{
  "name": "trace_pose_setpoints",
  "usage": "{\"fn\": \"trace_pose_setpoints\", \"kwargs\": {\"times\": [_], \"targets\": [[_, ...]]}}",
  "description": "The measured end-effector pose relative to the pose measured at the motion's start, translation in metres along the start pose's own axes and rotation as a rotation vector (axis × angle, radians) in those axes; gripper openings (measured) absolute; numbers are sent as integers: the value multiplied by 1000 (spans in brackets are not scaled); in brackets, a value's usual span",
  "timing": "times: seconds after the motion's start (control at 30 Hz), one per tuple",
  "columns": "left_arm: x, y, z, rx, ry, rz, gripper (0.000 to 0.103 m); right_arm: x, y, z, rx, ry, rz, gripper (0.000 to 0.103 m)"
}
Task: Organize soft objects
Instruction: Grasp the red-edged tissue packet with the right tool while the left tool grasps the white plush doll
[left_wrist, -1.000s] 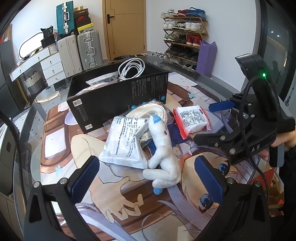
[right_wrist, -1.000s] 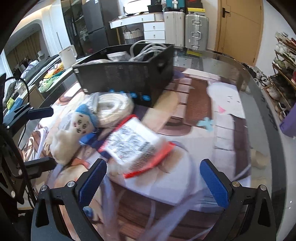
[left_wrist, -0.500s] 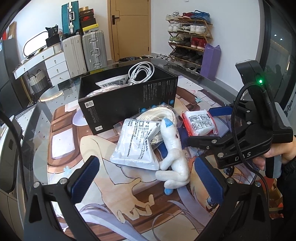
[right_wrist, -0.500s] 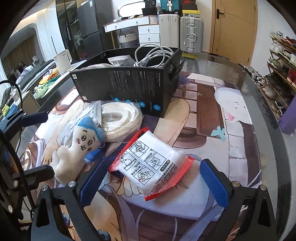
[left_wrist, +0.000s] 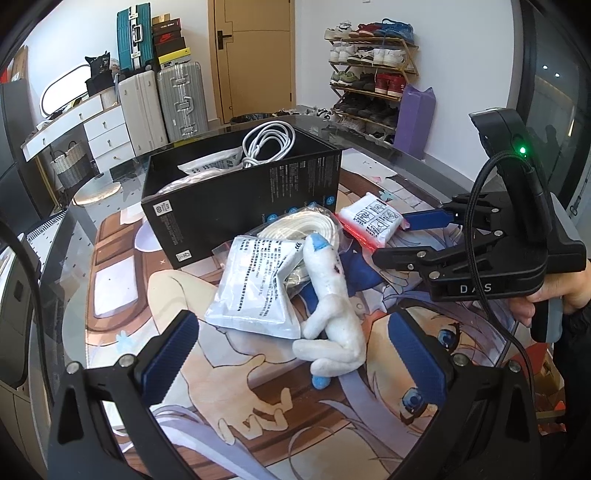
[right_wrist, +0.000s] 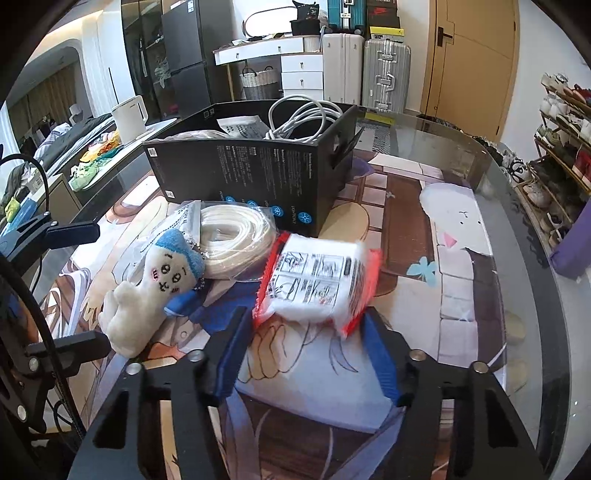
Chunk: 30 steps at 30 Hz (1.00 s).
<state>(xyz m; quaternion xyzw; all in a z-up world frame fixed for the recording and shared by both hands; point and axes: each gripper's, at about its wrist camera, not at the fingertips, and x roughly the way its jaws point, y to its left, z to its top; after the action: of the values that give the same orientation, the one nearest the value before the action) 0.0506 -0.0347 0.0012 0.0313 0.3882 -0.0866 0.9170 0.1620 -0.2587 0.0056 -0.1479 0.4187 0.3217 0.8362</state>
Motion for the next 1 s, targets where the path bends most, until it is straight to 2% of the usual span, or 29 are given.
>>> {"fn": "trace_pose_setpoints", "kwargs": {"times": [0.13,0.17,0.23,0.47,0.5,0.6,0.7,0.93,1.0], "targets": [[2,-2,-1,1,6,0,103,-1,-3,-1,5,-1,7,63],[2,-2,-1,2,7,0,103,-1,-4,0,12,-2,7,66],[2,-1,-2,1,8,1,103,0,-7,1,28,-14,-3,79],[4,0,-2,-5,11,-1,103,7,-6,10,38,-24,-3,81],[4,0,-2,-5,11,-1,103,8,-4,11,36,-26,-3,79],[4,0,-2,-4,10,-3,103,9,0,10,17,-25,-16,62],[4,-1,-1,-3,8,-5,103,4,-3,10,17,-40,-13,55],[-1,-9,-3,20,-19,-36,102,-15,-7,8,9,-74,-9,52],[-2,-12,-3,32,-26,-52,96,-20,-8,8,8,-85,-7,52]]}}
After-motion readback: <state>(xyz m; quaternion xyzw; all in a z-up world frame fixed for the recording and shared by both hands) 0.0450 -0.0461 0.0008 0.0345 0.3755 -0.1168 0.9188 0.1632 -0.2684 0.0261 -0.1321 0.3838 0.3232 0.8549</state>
